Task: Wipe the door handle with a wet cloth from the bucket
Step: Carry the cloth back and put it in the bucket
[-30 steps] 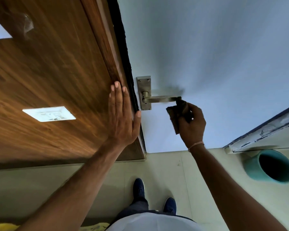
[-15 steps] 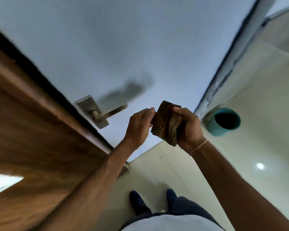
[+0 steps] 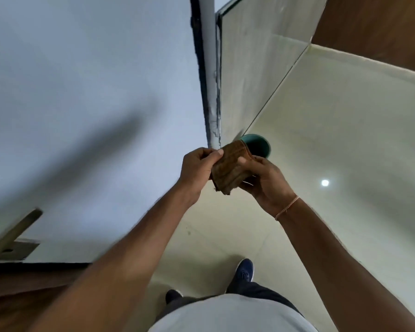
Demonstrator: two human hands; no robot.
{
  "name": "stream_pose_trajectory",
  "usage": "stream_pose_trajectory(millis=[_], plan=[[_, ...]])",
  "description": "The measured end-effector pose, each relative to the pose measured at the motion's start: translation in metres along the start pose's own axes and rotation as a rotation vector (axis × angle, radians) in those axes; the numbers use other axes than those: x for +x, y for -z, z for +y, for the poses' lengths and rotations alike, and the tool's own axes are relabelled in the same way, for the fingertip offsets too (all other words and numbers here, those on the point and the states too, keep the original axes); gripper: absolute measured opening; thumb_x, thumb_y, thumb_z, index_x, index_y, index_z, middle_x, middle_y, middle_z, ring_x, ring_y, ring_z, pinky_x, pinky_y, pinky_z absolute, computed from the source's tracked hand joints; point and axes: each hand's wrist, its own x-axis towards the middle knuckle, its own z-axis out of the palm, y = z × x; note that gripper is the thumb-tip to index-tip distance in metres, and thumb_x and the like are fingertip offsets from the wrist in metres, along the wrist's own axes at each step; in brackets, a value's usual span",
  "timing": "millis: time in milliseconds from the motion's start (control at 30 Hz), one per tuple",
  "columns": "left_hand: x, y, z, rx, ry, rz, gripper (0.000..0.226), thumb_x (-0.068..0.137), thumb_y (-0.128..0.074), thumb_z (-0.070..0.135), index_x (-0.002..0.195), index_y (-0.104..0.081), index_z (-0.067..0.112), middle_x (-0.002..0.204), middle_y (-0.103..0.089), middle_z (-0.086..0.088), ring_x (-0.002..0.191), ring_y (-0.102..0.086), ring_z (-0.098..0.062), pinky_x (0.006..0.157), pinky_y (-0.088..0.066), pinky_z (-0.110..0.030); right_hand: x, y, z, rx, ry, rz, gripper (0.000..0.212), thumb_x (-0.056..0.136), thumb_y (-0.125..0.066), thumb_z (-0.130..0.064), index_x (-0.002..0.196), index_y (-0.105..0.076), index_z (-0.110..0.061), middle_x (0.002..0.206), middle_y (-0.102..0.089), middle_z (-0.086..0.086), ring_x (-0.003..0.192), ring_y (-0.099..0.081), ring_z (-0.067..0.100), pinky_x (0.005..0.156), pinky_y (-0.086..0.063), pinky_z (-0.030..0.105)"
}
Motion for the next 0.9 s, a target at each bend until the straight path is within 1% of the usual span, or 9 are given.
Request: stream_pose_trajectory(millis=[67, 133, 233, 367, 467, 600, 667, 833, 900], plan=[[0.018, -0.031, 0.007, -0.075, 0.071, 0.027, 0.018, 0.101, -0.080, 0.031, 0.093, -0.077, 0.015, 0.093, -0.082, -0.008, 0.096, -0.079, -0.034, 0.076, -0.067, -0.048, 0.013, 0.025, -0.012, -0.045, -0.011, 0.067, 0.050, 0.094, -0.076, -0.012, 0.138, -0.059, 0.001, 0.136, -0.069, 0.026, 0.124, -0.070, 0.040, 0.097, -0.063, 0.045], [0.036, -0.057, 0.013, -0.167, 0.155, 0.032, 0.021, 0.100, -0.081, 0.035, 0.100, -0.077, 0.015, 0.095, -0.082, -0.009, 0.098, -0.080, -0.036, 0.076, -0.068, -0.052, 0.024, 0.048, -0.029, 0.000, -0.049, 0.064, 0.048, 0.095, -0.076, -0.014, 0.138, -0.061, -0.001, 0.130, -0.073, 0.021, 0.119, -0.073, 0.036, 0.092, -0.063, 0.040], [0.063, -0.086, 0.022, -0.276, 0.241, -0.037, 0.031, 0.102, -0.077, 0.043, 0.113, -0.079, 0.015, 0.094, -0.084, -0.004, 0.098, -0.079, -0.031, 0.068, -0.065, -0.040, 0.046, 0.077, -0.051, 0.185, -0.105, 0.064, 0.045, 0.097, -0.072, -0.017, 0.140, -0.063, -0.006, 0.123, -0.075, 0.011, 0.109, -0.073, 0.025, 0.095, -0.062, 0.038], [0.107, -0.129, 0.026, -0.259, 0.333, -0.143, 0.034, 0.101, -0.078, 0.041, 0.124, -0.078, 0.016, 0.115, -0.084, -0.010, 0.113, -0.078, -0.030, 0.078, -0.067, -0.040, 0.092, 0.113, -0.073, 0.275, -0.114, 0.182, 0.038, 0.098, -0.071, -0.014, 0.134, -0.066, -0.002, 0.131, -0.071, 0.017, 0.114, -0.069, 0.029, 0.099, -0.061, 0.039], [0.152, -0.158, 0.025, -0.222, 0.344, -0.139, 0.028, 0.101, -0.079, 0.023, 0.125, -0.075, 0.009, 0.122, -0.081, -0.016, 0.118, -0.077, -0.036, 0.080, -0.067, -0.042, 0.134, 0.140, -0.090, 0.213, -0.130, 0.219, 0.022, 0.095, -0.075, -0.018, 0.115, -0.069, -0.010, 0.119, -0.073, 0.013, 0.110, -0.071, 0.029, 0.091, -0.063, 0.040], [0.231, -0.196, 0.031, -0.215, 0.361, -0.153, 0.009, 0.101, -0.078, 0.021, 0.110, -0.077, 0.017, 0.100, -0.085, -0.008, 0.095, -0.080, -0.027, 0.080, -0.065, -0.040, 0.204, 0.179, -0.125, -0.001, -0.135, 0.249, 0.029, 0.092, -0.077, -0.031, 0.115, -0.071, -0.014, 0.106, -0.074, 0.008, 0.101, -0.072, 0.024, 0.088, -0.059, 0.040], [0.276, -0.217, 0.034, -0.257, 0.398, -0.171, 0.005, 0.101, -0.077, 0.021, 0.106, -0.077, 0.021, 0.094, -0.085, -0.004, 0.088, -0.081, -0.022, 0.070, -0.066, -0.033, 0.246, 0.200, -0.144, -0.050, -0.171, 0.233, 0.025, 0.092, -0.075, -0.027, 0.112, -0.073, -0.013, 0.101, -0.074, 0.008, 0.096, -0.071, 0.024, 0.082, -0.060, 0.037], [0.369, -0.263, 0.035, -0.356, 0.526, -0.130, 0.038, 0.103, -0.072, 0.014, 0.140, -0.067, 0.011, 0.116, -0.080, -0.012, 0.101, -0.078, -0.027, 0.066, -0.066, -0.032, 0.341, 0.241, -0.173, -0.176, -0.241, 0.294, 0.006, 0.092, -0.073, -0.012, 0.098, -0.072, -0.013, 0.095, -0.073, 0.011, 0.090, -0.071, 0.025, 0.073, -0.061, 0.032], [0.396, -0.276, 0.028, -0.368, 0.571, -0.111, 0.033, 0.103, -0.069, 0.007, 0.136, -0.067, 0.008, 0.109, -0.079, -0.012, 0.097, -0.077, -0.026, 0.062, -0.066, -0.030, 0.373, 0.253, -0.177, -0.195, -0.264, 0.333, 0.004, 0.093, -0.072, -0.011, 0.093, -0.069, -0.014, 0.091, -0.071, 0.009, 0.085, -0.070, 0.024, 0.069, -0.060, 0.030]])
